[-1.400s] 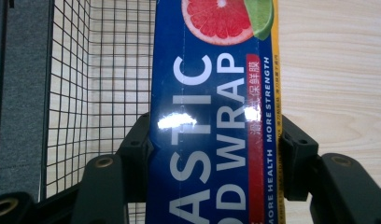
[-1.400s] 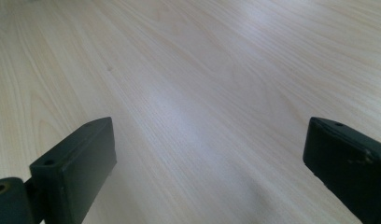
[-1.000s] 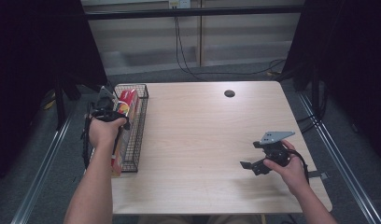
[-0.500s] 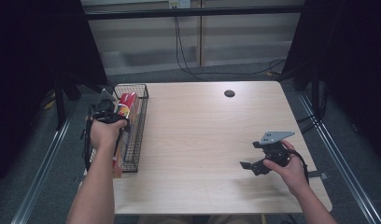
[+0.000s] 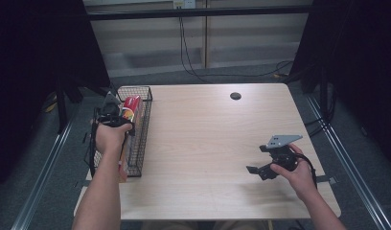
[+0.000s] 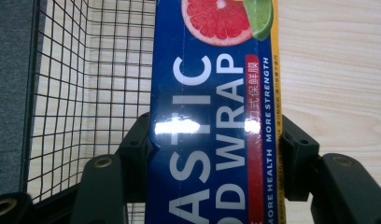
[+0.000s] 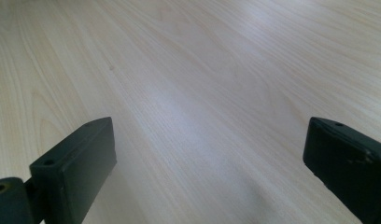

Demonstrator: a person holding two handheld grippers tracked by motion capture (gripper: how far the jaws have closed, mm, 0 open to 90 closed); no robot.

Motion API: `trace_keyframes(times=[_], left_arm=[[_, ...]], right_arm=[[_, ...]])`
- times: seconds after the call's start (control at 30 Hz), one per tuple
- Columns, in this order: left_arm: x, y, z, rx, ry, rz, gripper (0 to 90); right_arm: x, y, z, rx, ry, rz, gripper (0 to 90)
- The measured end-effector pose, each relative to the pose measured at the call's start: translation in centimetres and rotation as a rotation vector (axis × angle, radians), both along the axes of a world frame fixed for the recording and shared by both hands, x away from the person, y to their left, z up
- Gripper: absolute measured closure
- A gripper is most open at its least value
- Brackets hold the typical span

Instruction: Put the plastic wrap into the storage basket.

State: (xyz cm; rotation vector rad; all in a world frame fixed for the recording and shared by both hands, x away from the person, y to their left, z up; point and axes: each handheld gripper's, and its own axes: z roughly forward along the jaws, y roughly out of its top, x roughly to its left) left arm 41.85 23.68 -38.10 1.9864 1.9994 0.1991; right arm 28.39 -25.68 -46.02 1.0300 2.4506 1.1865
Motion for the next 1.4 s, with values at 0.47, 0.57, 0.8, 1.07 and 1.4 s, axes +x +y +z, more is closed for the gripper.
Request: trace_keyframes(times=[0.47,0.57,0.8,1.07,1.4], left_arm=[[0.2,-0.1,-0.9,0.011,0.014,0.001,41.9],[0.2,-0.3,-1.1,0.008,0.021,0.011,41.8],[0.4,-0.5,-1.4,0.021,0.032,0.013,41.6],[0.5,-0.7,-1.7,0.027,0.052,-0.005,41.1],[0.5,-0.6,-2.1,0.033,0.064,-0.039,39.4]], right_arm=[[0.0,-0.1,0.0,-0.004,-0.002,0.002,2.1],[0.0,-0.1,0.0,-0.006,-0.004,0.004,2.1],[-0.1,-0.1,0.0,-0.007,0.000,0.000,2.1],[-0.2,-0.1,0.0,-0.013,-0.003,0.000,2.1],[-0.1,-0.1,0.0,-0.017,-0.003,0.000,2.1]])
